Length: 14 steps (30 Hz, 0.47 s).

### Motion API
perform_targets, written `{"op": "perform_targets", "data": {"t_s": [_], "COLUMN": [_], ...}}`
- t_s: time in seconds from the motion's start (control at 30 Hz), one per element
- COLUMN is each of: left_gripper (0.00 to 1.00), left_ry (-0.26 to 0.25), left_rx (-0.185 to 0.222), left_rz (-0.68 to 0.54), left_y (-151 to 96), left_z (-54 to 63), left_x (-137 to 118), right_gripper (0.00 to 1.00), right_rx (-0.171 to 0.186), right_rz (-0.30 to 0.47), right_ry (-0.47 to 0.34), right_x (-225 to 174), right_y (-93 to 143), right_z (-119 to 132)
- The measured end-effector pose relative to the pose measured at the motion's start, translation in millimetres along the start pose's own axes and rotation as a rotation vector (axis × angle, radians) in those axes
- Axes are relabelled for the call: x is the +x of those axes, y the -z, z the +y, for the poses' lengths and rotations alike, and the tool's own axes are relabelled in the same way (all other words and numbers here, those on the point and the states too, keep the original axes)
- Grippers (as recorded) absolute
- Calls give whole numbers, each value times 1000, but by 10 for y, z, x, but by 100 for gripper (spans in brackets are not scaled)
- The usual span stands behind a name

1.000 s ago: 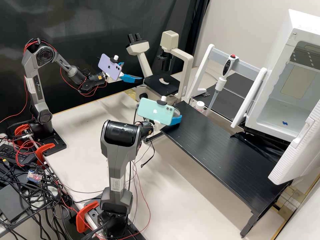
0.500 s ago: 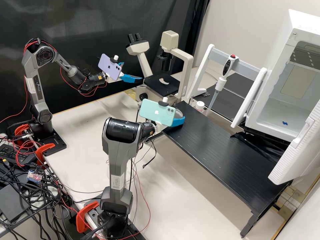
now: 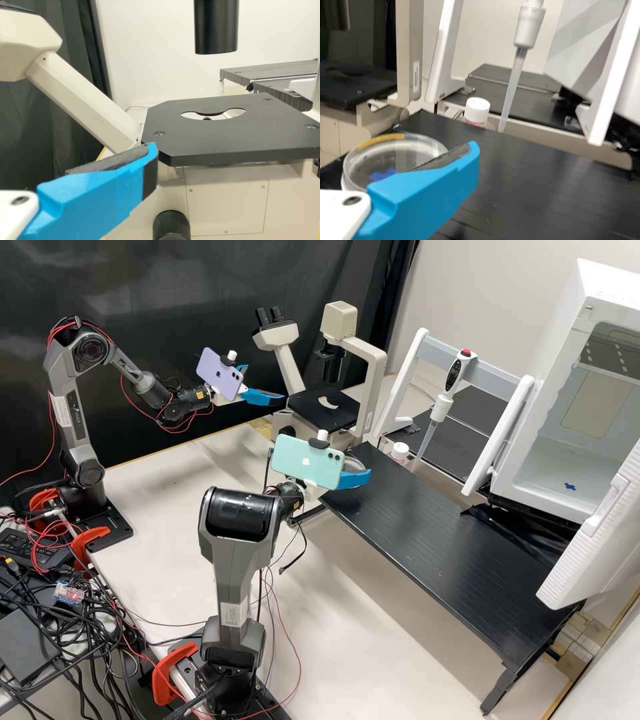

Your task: Move the petri dish to the bench

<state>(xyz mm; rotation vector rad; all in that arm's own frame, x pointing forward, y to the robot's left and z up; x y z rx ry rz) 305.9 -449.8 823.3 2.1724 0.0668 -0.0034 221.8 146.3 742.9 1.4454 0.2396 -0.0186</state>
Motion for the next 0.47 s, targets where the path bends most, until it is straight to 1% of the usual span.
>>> {"op": "perform_targets", "data": {"t_s": [0.03, 0.13, 0.2, 0.23, 0.3, 0.33, 0.4, 0.43, 0.47], "left_gripper": [100, 100, 100, 100, 100, 100, 100, 100, 100], "left_ry": [0, 0, 0, 0, 0, 0, 0, 0, 0], "left_rx": [0, 0, 0, 0, 0, 0, 0, 0, 0], "left_rz": [0, 0, 0, 0, 0, 0, 0, 0, 0], "left_y": [0, 0, 0, 0, 0, 0, 0, 0, 0], "left_z": [0, 0, 0, 0, 0, 0, 0, 0, 0], "left_x": [0, 0, 0, 0, 0, 0, 0, 0, 0], "right_gripper": [100, 100, 100, 100, 100, 100, 100, 100, 100], "right_rx": [8, 47, 66, 81, 90, 96, 106, 120, 127], "right_rz": [5, 33, 55, 59, 58, 52, 41, 40, 42], "right_ry": [-9, -81, -146, -193, -234, -267, -302, -314, -314], "right_x": [-28, -141, -206, -250, -292, -316, -349, -363, -367], "right_y": [-4, -6, 14, 12, -5, -25, -58, -87, -99], "right_z": [25, 156, 237, 278, 317, 344, 372, 375, 372]}}
